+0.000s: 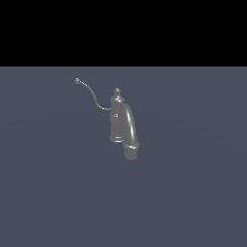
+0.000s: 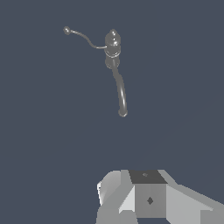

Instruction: Turn on the faucet by rotating a designated handle.

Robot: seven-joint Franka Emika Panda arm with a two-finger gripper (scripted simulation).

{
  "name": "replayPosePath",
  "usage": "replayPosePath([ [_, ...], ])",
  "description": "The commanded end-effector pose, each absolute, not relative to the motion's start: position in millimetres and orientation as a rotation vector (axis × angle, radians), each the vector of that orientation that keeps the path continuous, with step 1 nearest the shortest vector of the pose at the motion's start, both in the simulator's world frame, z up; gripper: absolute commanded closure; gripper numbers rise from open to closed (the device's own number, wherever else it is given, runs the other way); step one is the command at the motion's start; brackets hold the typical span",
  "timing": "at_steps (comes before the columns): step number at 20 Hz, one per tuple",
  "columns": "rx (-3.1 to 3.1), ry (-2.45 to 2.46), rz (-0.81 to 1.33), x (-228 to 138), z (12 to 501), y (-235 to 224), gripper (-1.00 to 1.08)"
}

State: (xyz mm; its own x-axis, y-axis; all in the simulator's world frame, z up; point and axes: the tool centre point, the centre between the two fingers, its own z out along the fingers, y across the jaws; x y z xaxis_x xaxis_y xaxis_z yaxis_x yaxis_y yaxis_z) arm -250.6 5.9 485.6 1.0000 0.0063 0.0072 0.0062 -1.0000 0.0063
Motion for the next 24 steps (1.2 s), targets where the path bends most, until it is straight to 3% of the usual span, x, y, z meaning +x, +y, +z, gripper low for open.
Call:
replayPosePath([
  [1,3.135,0.010,0.011,-251,486,6,1.08],
  [24,3.150,-0.146,0.058,-227,495,5,1.08],
])
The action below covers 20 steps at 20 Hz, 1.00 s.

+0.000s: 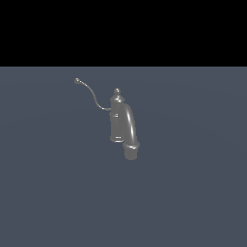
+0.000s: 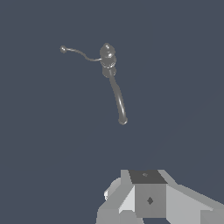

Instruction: Turn on the faucet by rotating a designated handle.

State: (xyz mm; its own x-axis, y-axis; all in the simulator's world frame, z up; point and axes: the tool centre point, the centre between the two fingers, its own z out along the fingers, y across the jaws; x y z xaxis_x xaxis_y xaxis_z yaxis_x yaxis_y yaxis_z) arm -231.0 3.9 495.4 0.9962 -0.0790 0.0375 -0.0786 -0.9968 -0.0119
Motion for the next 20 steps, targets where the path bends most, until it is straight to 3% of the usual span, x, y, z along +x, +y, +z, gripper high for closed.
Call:
replayPosePath([
  [1,-3.123,0.162,-0.057,-224,494,5,1.08],
  [20,-3.003,0.730,-0.013,-123,459,35,1.08],
])
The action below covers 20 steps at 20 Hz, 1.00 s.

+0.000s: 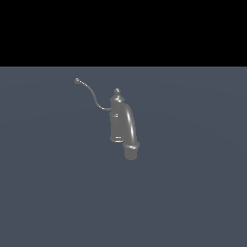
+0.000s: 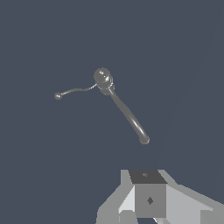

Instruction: Turn on the faucet by rotating a designated handle.

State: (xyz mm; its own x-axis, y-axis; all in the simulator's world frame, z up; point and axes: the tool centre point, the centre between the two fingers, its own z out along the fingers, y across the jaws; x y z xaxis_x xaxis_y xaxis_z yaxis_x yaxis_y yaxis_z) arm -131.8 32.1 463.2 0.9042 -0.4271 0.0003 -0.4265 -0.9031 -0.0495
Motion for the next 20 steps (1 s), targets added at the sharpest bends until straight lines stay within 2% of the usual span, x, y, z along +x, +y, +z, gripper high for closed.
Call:
replayPosePath([
  [1,-2.994,0.764,-0.010,-117,456,37,1.08],
  [20,-2.762,1.401,0.029,-13,374,84,1.08],
])
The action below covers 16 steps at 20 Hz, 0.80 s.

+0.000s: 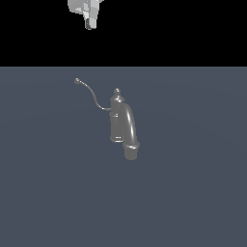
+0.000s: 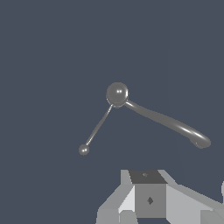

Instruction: Turn on the faucet by rotating a designated handle.

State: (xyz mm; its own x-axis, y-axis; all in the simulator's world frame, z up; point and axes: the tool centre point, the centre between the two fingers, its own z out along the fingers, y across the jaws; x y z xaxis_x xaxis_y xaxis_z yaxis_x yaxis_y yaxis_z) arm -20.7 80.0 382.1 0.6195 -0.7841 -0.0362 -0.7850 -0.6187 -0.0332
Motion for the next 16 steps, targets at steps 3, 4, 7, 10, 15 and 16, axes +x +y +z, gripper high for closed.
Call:
replayPosePath([
  [3,-2.716,1.499,0.031,1,358,93,1.08],
  [4,-2.700,1.531,0.031,6,352,95,1.08],
  [7,-2.651,1.626,0.030,19,335,104,1.08],
  [10,-2.599,1.719,0.028,31,316,112,1.08],
  [15,-2.513,1.860,0.020,49,286,126,1.08],
  [16,-2.498,1.883,0.018,52,281,128,1.08],
])
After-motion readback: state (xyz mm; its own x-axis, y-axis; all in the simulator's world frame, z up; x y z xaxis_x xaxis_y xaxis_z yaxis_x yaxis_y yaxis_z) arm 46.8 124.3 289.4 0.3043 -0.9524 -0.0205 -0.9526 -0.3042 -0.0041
